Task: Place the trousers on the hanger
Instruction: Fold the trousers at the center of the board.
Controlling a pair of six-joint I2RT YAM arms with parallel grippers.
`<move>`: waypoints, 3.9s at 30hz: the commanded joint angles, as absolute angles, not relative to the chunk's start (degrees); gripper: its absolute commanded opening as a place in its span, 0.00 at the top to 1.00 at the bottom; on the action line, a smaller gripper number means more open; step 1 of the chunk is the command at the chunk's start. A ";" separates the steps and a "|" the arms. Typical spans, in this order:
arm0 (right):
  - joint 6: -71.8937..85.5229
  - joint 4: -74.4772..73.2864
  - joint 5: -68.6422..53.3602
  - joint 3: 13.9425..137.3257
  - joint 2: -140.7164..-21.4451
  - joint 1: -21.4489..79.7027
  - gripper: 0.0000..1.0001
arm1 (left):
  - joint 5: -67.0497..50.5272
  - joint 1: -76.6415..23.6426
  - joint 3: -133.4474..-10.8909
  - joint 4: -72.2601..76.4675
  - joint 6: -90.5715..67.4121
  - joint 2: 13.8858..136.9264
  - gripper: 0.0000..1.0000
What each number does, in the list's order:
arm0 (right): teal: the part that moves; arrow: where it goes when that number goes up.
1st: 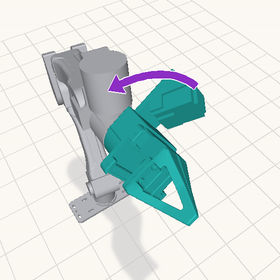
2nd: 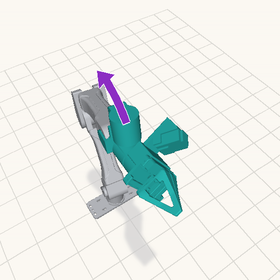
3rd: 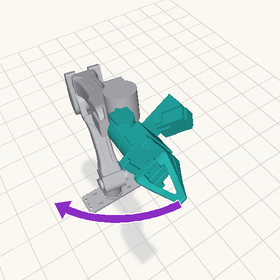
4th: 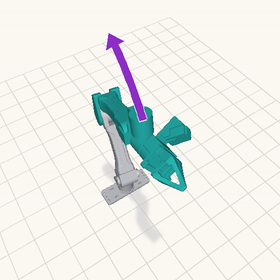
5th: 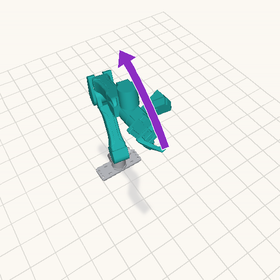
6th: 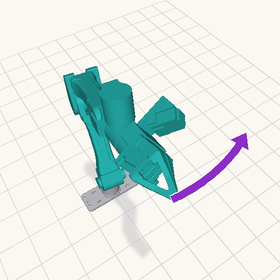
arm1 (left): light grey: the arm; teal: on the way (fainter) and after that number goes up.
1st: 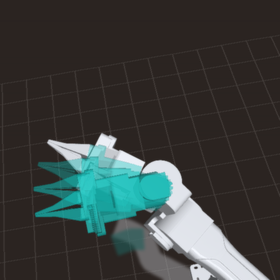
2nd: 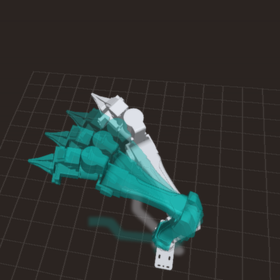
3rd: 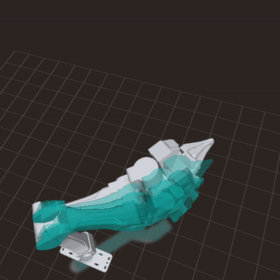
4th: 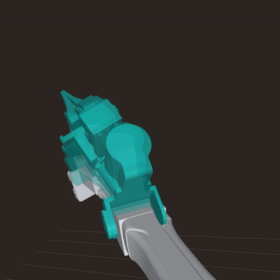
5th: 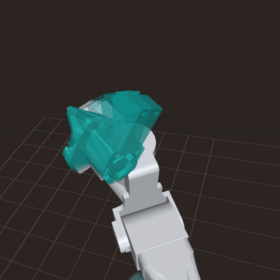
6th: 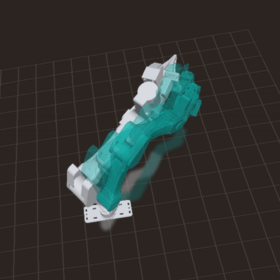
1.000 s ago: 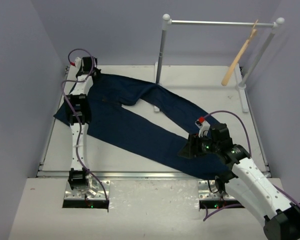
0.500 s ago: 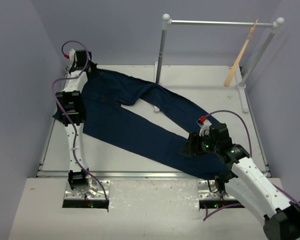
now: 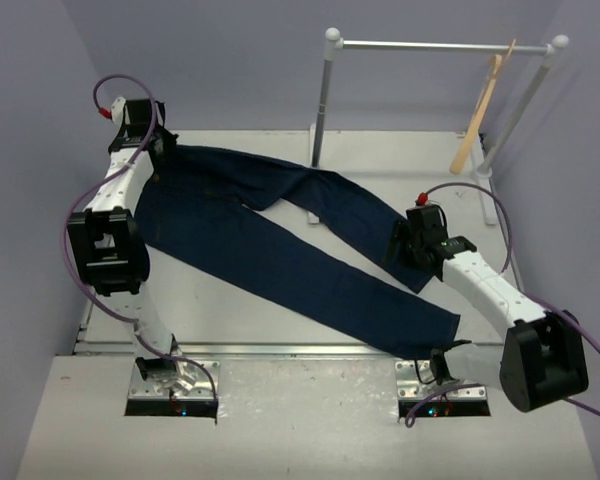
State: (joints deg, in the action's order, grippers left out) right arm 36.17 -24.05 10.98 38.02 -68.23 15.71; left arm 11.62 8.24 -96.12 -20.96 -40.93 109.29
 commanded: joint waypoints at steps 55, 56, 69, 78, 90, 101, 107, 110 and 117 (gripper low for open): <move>14.38 -13.45 -6.60 54.43 -100.57 -10.43 0.52 | 13.49 10.72 -92.26 -35.88 -37.44 94.27 1.00; 13.98 -14.22 -5.06 54.66 -100.86 -10.03 0.53 | 13.40 10.72 -92.34 -35.86 -37.44 94.27 1.00; 11.73 -12.91 11.85 50.37 -96.64 -1.04 1.00 | 12.48 10.99 -94.64 -36.73 -37.27 95.96 1.00; 16.95 -13.38 21.34 44.31 -74.16 3.43 1.00 | 9.76 11.71 -96.35 -35.67 -36.46 96.96 1.00; 23.96 -21.18 2.60 34.71 -38.87 3.43 1.00 | -5.35 18.61 -103.23 -30.60 -32.41 105.96 1.00; 21.54 -31.65 -2.66 35.72 -19.78 6.69 1.00 | -13.87 20.03 -114.86 -19.23 -25.83 115.32 1.00; 20.76 -37.65 -9.82 37.91 -14.55 6.68 1.00 | -14.82 20.04 -102.17 -12.24 -25.92 107.36 1.00; 19.35 -41.48 -10.42 40.50 -13.06 6.72 1.00 | -13.86 20.46 -100.53 -12.98 -25.47 106.21 1.00; 19.77 -44.12 -10.11 43.47 -11.78 7.03 1.00 | -11.88 24.51 -97.67 -17.75 -28.46 105.04 1.00</move>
